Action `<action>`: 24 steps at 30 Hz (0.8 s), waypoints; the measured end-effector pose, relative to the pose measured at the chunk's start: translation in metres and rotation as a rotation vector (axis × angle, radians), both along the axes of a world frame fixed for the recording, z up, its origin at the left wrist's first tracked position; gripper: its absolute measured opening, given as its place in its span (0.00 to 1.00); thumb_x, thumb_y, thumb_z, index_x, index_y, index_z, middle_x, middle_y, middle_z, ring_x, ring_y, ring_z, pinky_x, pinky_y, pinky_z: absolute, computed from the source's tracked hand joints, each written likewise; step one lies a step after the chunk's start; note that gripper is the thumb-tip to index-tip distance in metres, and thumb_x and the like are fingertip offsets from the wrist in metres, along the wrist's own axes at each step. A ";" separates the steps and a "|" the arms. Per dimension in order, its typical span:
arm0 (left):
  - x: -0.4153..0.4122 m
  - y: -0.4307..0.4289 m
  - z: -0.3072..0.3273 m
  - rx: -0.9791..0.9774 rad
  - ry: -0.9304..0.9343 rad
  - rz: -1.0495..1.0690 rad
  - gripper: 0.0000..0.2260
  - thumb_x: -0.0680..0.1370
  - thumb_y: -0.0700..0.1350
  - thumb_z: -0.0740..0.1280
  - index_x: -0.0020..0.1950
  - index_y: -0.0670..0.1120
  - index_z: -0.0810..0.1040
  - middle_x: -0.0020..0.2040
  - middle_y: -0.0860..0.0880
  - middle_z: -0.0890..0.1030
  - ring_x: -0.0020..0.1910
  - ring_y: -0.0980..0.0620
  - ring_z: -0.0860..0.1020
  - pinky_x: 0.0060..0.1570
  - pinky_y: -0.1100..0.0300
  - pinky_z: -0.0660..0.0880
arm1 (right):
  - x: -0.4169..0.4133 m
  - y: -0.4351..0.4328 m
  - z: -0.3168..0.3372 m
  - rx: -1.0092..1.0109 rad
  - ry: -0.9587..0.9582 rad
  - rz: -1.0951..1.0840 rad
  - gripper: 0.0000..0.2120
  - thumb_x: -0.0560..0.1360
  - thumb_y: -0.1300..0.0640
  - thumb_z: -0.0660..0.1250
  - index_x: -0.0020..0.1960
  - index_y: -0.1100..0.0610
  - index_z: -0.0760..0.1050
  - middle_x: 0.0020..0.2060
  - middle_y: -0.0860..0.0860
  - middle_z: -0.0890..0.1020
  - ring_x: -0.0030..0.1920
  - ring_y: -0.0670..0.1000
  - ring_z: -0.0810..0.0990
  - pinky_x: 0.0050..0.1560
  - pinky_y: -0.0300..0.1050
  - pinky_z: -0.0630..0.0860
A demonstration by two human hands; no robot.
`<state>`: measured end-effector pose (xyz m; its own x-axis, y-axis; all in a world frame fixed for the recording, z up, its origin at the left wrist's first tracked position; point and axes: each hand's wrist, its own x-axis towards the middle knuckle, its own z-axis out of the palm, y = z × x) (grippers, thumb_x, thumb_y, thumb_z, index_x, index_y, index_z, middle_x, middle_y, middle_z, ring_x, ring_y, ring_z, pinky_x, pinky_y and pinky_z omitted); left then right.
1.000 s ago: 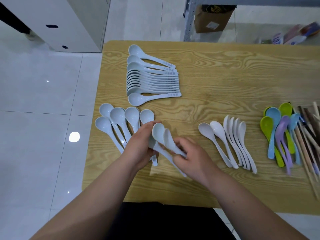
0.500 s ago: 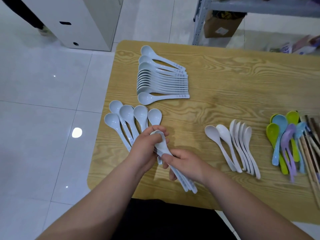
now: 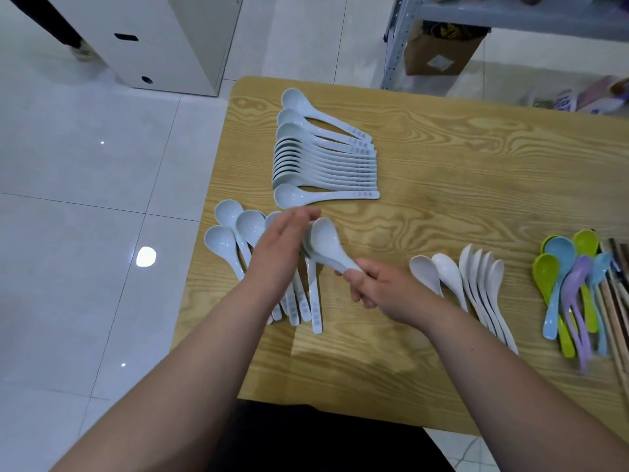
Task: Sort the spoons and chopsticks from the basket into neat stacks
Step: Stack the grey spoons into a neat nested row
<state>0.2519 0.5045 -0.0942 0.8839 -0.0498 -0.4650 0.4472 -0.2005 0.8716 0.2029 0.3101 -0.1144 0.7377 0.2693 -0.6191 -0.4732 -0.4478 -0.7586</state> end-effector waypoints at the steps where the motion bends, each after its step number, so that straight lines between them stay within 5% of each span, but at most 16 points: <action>1: 0.010 0.005 0.001 0.088 -0.139 0.015 0.09 0.83 0.51 0.62 0.55 0.55 0.81 0.53 0.58 0.82 0.55 0.63 0.78 0.57 0.65 0.73 | 0.007 -0.004 -0.001 -0.038 -0.053 -0.022 0.08 0.83 0.46 0.61 0.49 0.45 0.77 0.36 0.42 0.80 0.37 0.45 0.77 0.48 0.52 0.77; 4: 0.041 0.030 -0.013 0.506 -0.489 -0.139 0.09 0.81 0.49 0.64 0.59 0.50 0.79 0.56 0.54 0.79 0.58 0.57 0.75 0.59 0.63 0.69 | 0.032 -0.016 0.000 -0.140 -0.217 -0.045 0.06 0.83 0.47 0.60 0.48 0.39 0.74 0.37 0.43 0.79 0.39 0.42 0.77 0.44 0.43 0.73; 8: 0.061 0.056 -0.038 0.908 -0.572 -0.586 0.16 0.77 0.53 0.64 0.61 0.47 0.80 0.56 0.47 0.82 0.57 0.43 0.77 0.62 0.47 0.69 | 0.063 -0.022 0.003 -0.305 -0.385 0.001 0.11 0.83 0.48 0.59 0.63 0.45 0.74 0.43 0.46 0.80 0.46 0.51 0.78 0.48 0.48 0.72; 14: 0.051 0.066 -0.049 0.872 -0.645 -0.667 0.15 0.76 0.52 0.59 0.49 0.45 0.82 0.42 0.48 0.80 0.40 0.45 0.77 0.38 0.50 0.74 | 0.093 -0.005 -0.017 -0.576 -0.661 0.282 0.19 0.82 0.46 0.53 0.70 0.49 0.70 0.48 0.51 0.79 0.46 0.55 0.77 0.40 0.49 0.70; 19: 0.046 0.070 -0.049 0.760 -0.542 -0.574 0.11 0.78 0.52 0.62 0.47 0.47 0.79 0.42 0.50 0.78 0.41 0.48 0.76 0.39 0.52 0.74 | 0.105 0.011 -0.037 -0.756 -0.799 0.467 0.29 0.79 0.42 0.46 0.71 0.54 0.71 0.47 0.55 0.79 0.44 0.58 0.79 0.41 0.49 0.69; 24: 0.067 0.068 -0.048 0.652 -0.285 -0.315 0.15 0.75 0.55 0.73 0.53 0.50 0.72 0.49 0.54 0.75 0.44 0.56 0.76 0.37 0.65 0.71 | 0.109 0.015 -0.048 -0.775 -0.881 0.418 0.25 0.79 0.46 0.59 0.71 0.56 0.73 0.47 0.56 0.74 0.38 0.56 0.74 0.40 0.51 0.73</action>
